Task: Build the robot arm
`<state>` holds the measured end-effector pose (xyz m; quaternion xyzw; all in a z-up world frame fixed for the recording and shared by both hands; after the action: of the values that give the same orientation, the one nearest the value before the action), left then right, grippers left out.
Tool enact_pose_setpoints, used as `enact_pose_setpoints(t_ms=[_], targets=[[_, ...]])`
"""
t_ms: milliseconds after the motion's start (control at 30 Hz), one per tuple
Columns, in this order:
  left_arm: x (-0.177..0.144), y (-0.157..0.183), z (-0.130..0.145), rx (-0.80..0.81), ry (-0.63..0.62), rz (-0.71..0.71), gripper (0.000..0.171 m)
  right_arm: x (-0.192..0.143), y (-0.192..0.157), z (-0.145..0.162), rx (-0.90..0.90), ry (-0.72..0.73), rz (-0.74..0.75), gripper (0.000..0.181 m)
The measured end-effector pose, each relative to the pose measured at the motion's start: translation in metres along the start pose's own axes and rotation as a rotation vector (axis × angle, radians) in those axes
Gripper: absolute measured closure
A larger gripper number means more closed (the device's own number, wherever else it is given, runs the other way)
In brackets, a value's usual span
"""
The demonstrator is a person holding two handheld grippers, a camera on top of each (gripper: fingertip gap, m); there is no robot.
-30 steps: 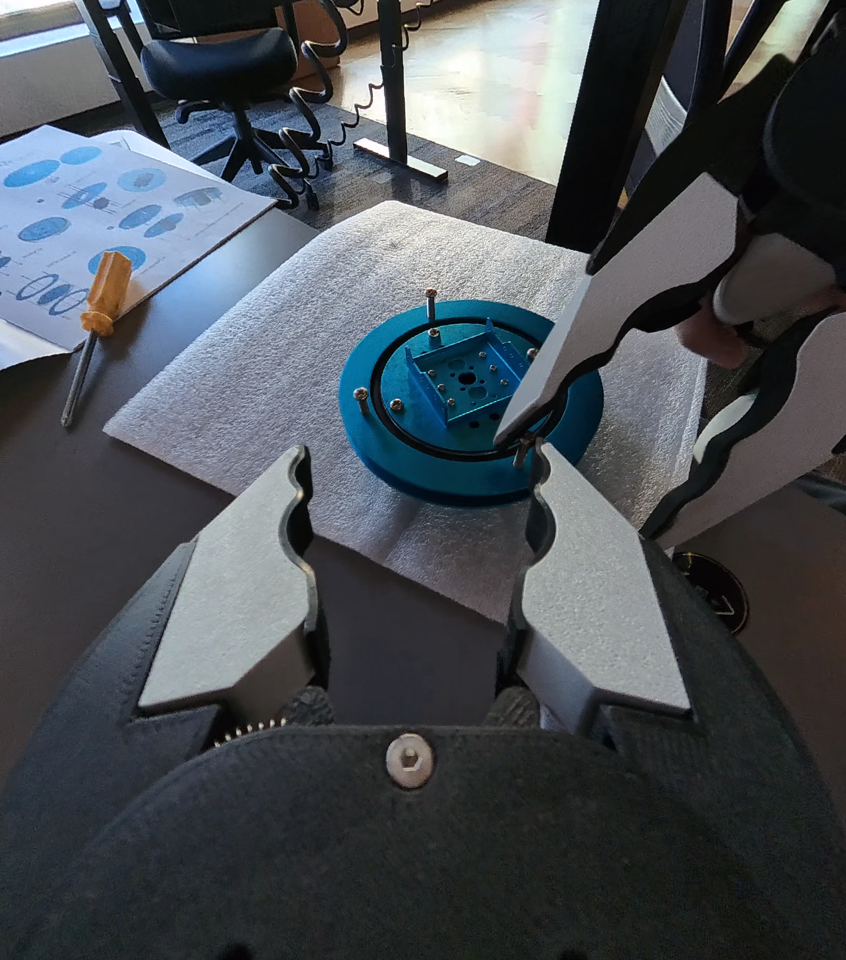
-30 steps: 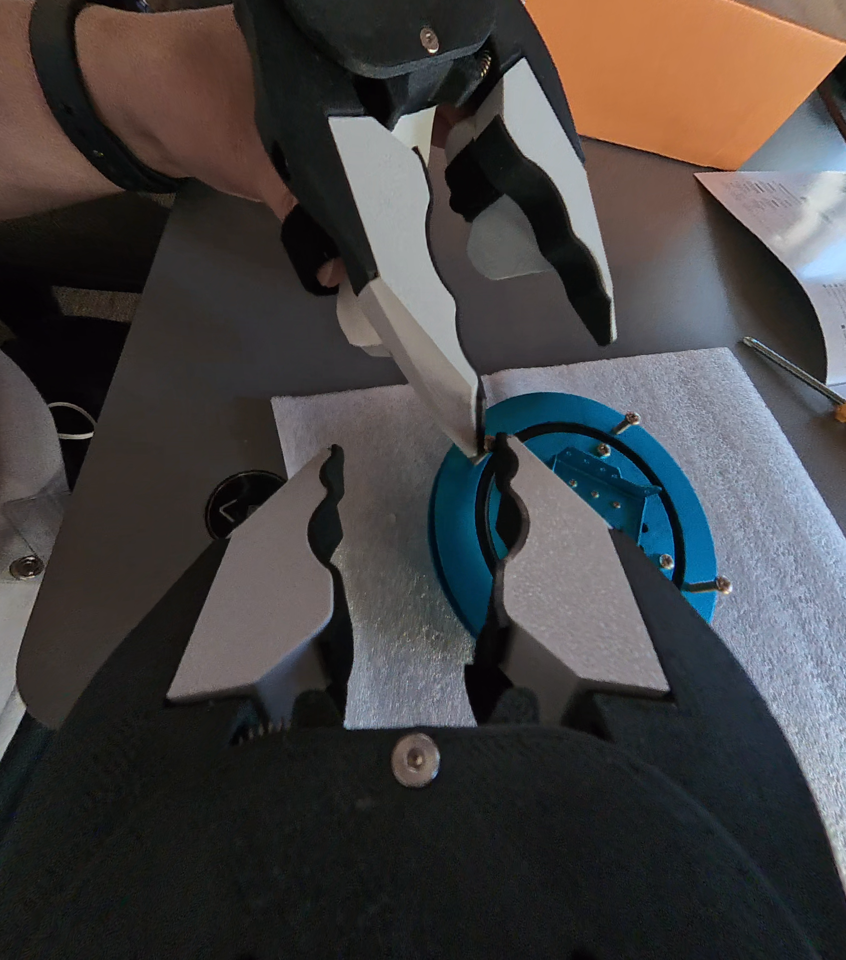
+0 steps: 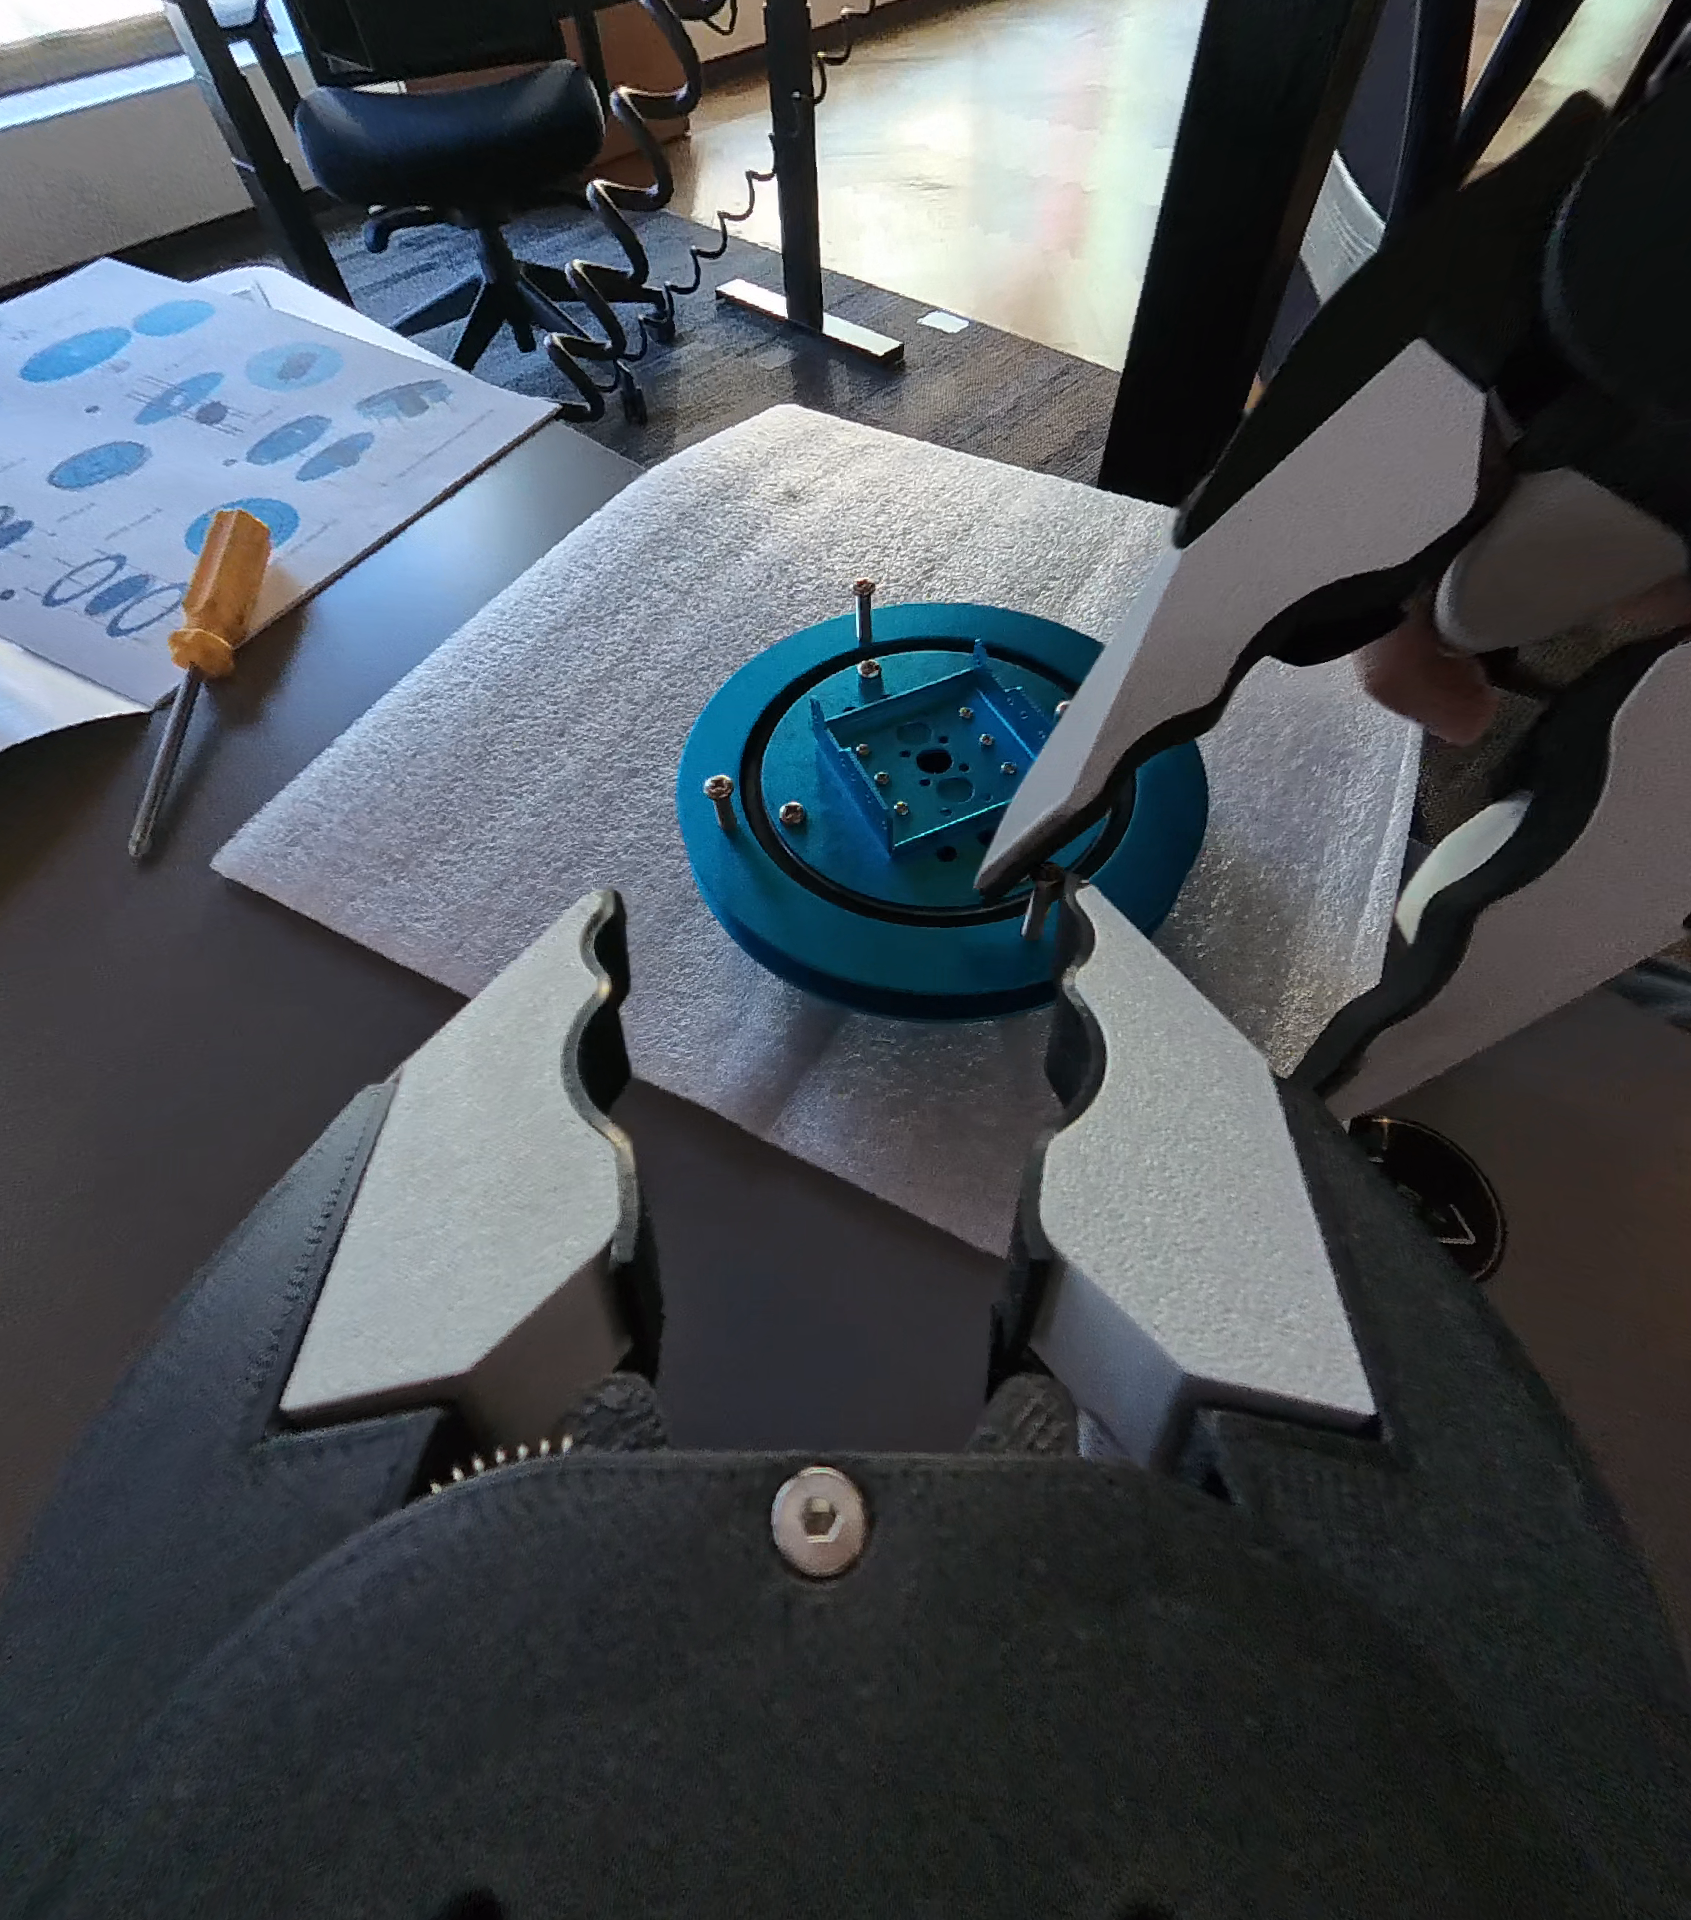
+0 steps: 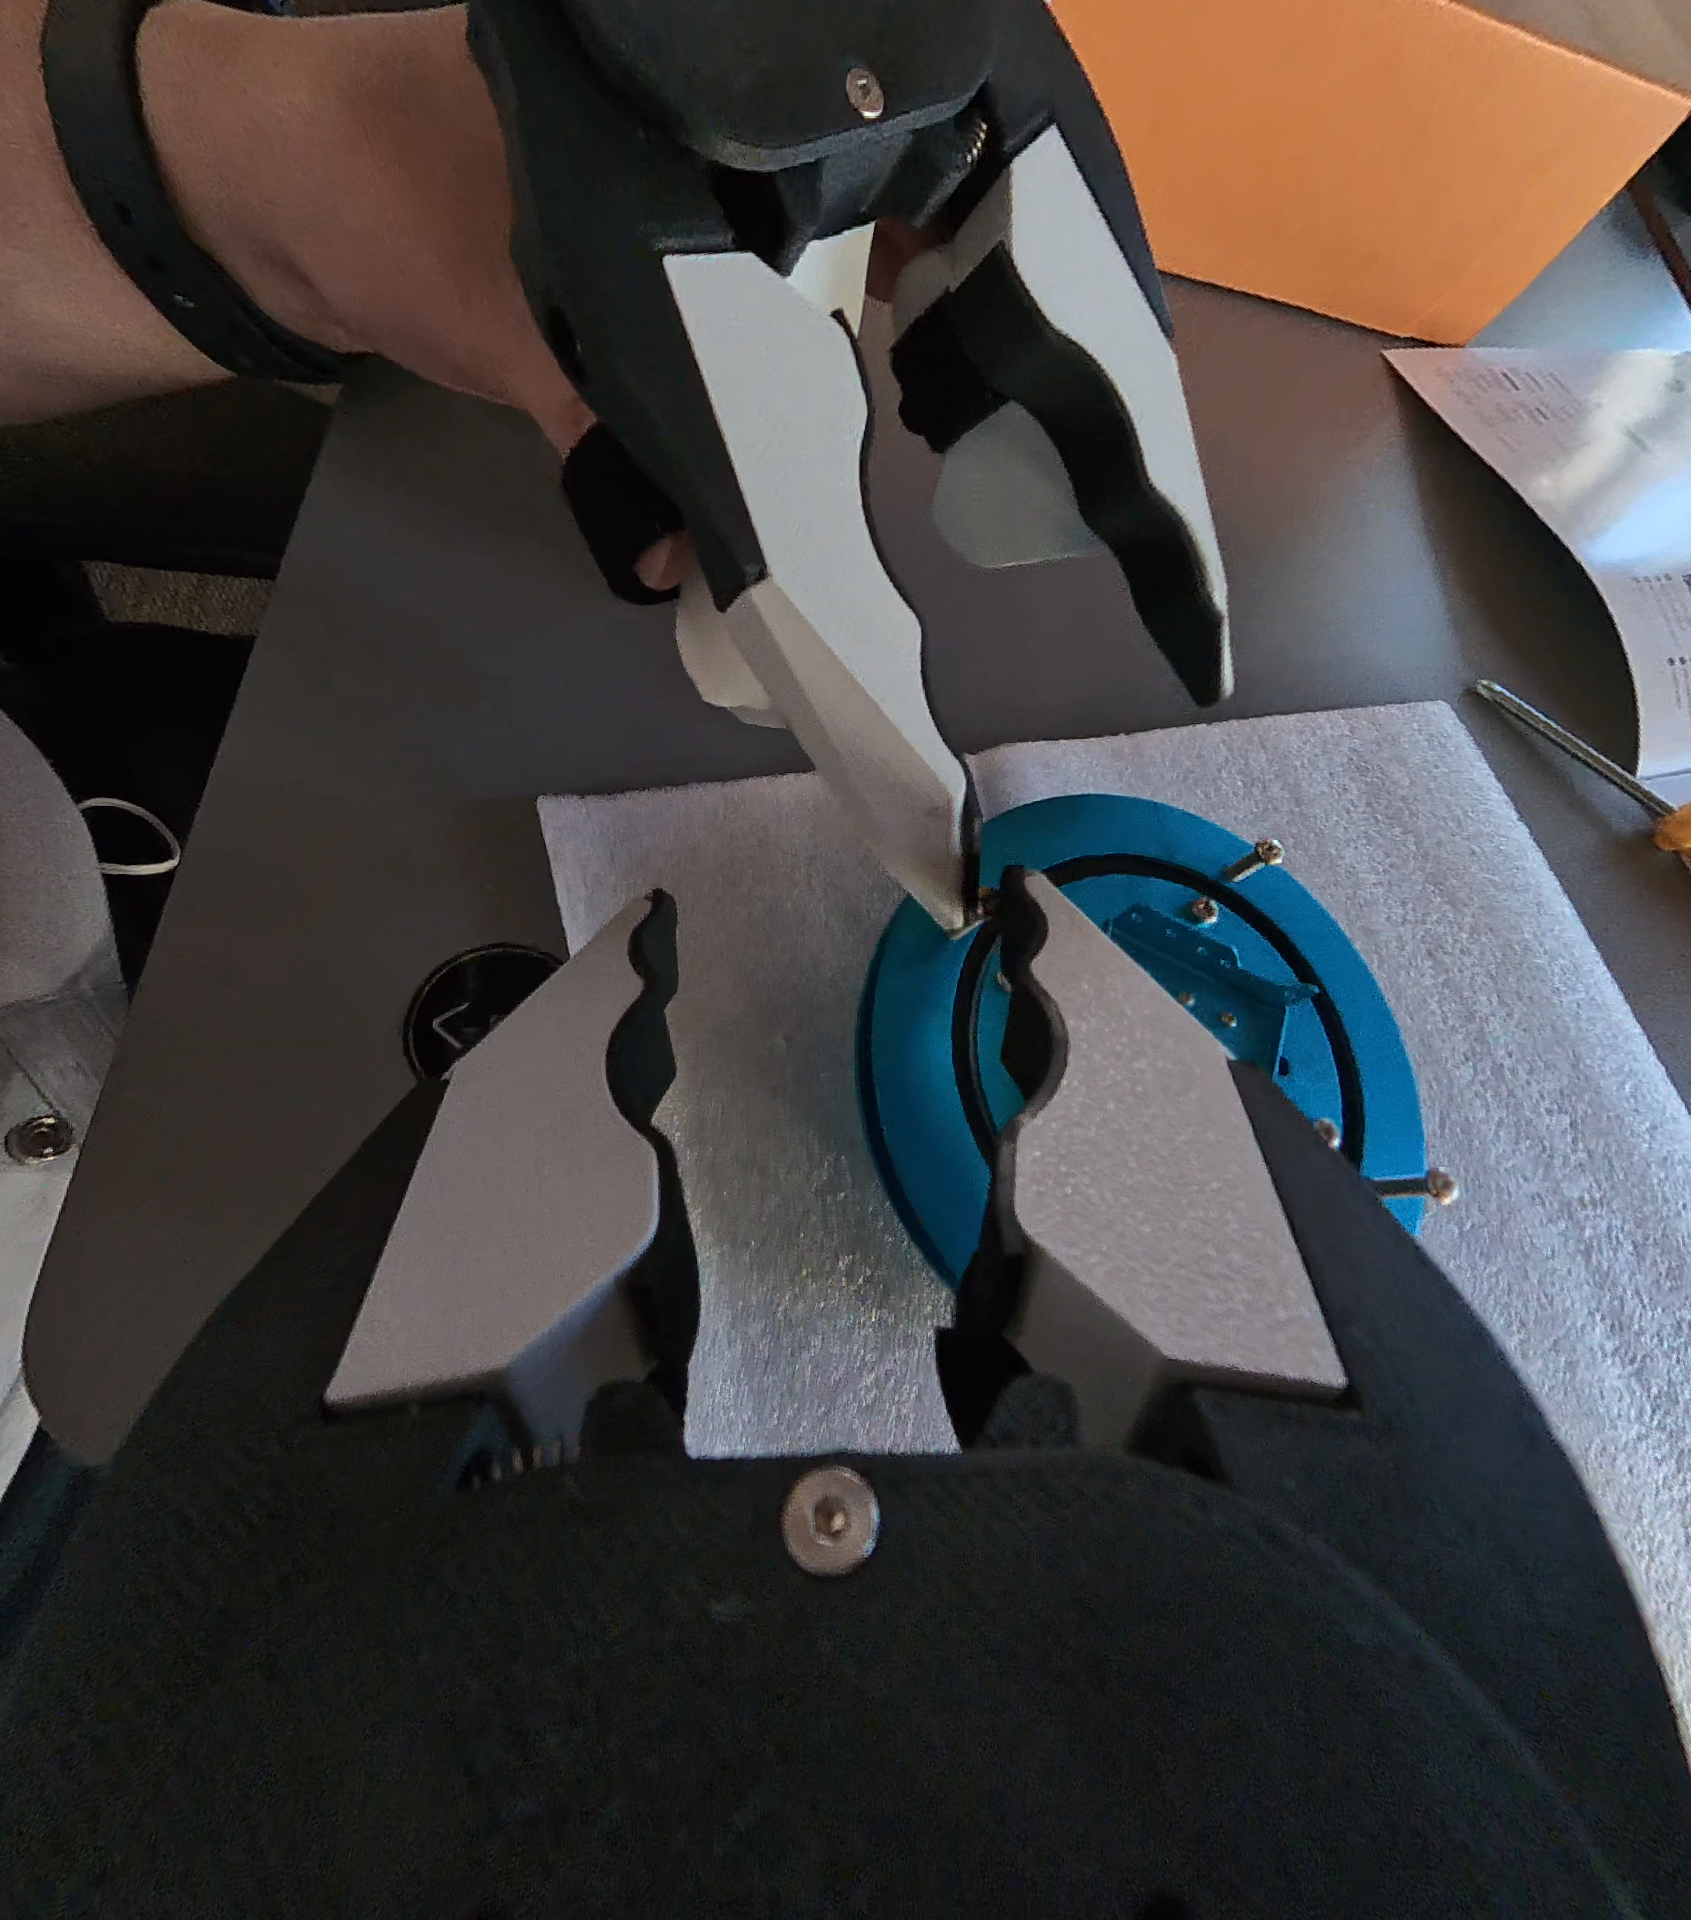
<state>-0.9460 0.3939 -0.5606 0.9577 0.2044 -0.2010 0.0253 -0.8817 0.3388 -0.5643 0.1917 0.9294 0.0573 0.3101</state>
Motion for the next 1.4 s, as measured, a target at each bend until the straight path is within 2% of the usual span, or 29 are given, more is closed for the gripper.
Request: enact_pose_setpoints(t_ms=[67,133,267,400,500,600,733,867,967,1067,1133,1267,1400], targets=[[-0.001,-0.002,0.001,-0.009,-0.003,-0.004,0.089,-0.004,0.0,0.003,0.009,-0.005,0.008,0.12],[-0.005,-0.008,0.002,-0.002,0.002,-0.033,0.102,-0.006,0.001,0.003,0.012,0.0,0.014,0.123],[-0.007,0.002,-0.002,-0.038,0.039,0.056,0.093,-0.005,0.003,0.001,0.011,0.014,0.023,0.117],[0.002,0.003,0.0,0.026,-0.01,0.002,0.095,0.002,-0.001,-0.002,-0.01,-0.007,-0.01,0.117],[0.001,-0.002,0.002,0.005,-0.019,-0.006,0.086,-0.002,-0.001,0.001,0.007,-0.006,-0.011,0.118],[-0.005,-0.007,0.003,0.009,-0.012,-0.03,0.095,-0.007,0.0,0.003,0.009,-0.006,-0.004,0.126],[-0.005,0.0,0.0,-0.016,0.012,0.031,0.092,-0.004,0.003,-0.002,0.002,0.018,0.024,0.113],[0.001,0.001,0.0,0.017,-0.011,0.004,0.093,0.005,0.0,-0.003,-0.008,-0.008,-0.019,0.114],[0.0,-0.002,0.002,0.015,-0.017,-0.002,0.084,0.001,-0.001,-0.002,0.011,0.004,-0.027,0.117],[-0.004,-0.005,0.003,0.016,-0.015,-0.02,0.086,-0.005,-0.002,0.002,0.018,0.0,-0.013,0.119],[-0.007,-0.006,0.004,0.015,-0.007,-0.028,0.095,-0.007,0.0,0.003,0.023,0.003,-0.004,0.123],[-0.007,0.001,0.0,-0.006,0.014,0.025,0.091,-0.004,0.004,-0.003,0.023,0.023,0.013,0.116],[0.001,0.0,0.002,0.026,-0.024,-0.014,0.09,0.003,-0.001,-0.004,0.005,0.001,-0.017,0.115]])
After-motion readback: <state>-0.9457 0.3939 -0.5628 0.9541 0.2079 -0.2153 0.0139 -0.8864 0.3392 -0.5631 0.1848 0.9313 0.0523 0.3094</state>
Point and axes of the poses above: each gripper's, where its closed fingertips meet, x out along the fingers, z out of its underside, y = z × x across the jaws, the point moved 5 cm from there along -x, back along the fingers, and after that the axes turned 2 degrees about y, right-handed, at the moved point
